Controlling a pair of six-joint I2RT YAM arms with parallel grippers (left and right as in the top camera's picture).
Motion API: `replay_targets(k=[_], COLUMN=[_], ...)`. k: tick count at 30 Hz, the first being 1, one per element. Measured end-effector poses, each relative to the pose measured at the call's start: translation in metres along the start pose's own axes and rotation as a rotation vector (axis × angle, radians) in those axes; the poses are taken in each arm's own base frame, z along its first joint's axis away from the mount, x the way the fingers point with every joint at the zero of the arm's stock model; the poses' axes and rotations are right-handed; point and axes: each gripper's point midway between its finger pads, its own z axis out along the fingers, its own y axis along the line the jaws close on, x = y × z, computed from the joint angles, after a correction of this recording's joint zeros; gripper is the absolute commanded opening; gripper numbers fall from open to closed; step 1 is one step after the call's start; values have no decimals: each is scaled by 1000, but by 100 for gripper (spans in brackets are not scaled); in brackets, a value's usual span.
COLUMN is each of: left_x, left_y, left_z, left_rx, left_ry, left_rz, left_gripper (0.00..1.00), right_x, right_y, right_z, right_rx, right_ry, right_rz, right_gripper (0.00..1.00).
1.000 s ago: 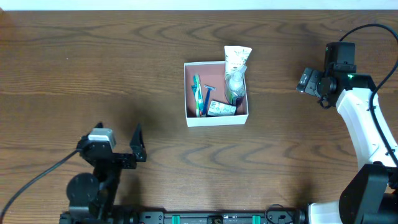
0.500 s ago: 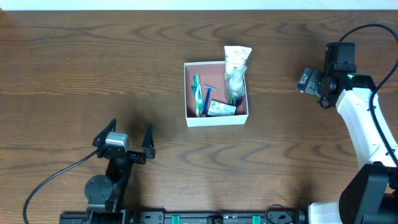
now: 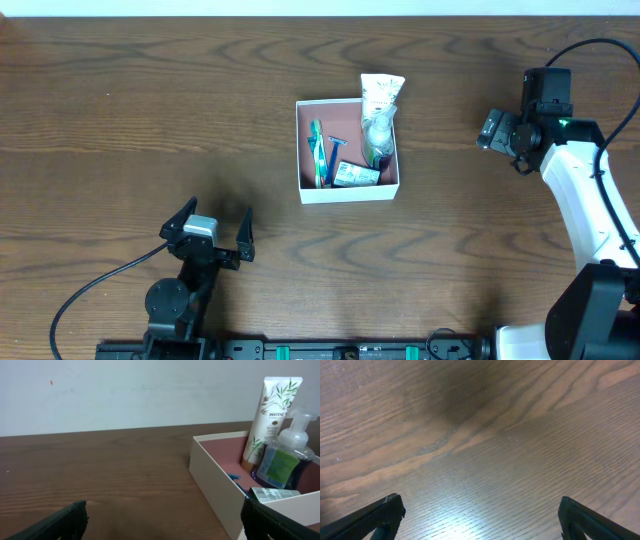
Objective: Pack container
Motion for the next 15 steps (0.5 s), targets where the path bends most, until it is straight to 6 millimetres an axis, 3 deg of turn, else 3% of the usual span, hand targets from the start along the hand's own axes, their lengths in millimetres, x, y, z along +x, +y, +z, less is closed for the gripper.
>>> replay_targets(k=[15], left_x=[0], left_y=[1], left_z=[0], left_rx=[-3], left_ry=[0], left_rz=[11], left_gripper=[98], right_x=[0], right_y=[0], right_z=[0], right_rx=[0], right_ry=[0], right_rz=[0], right_gripper=[99])
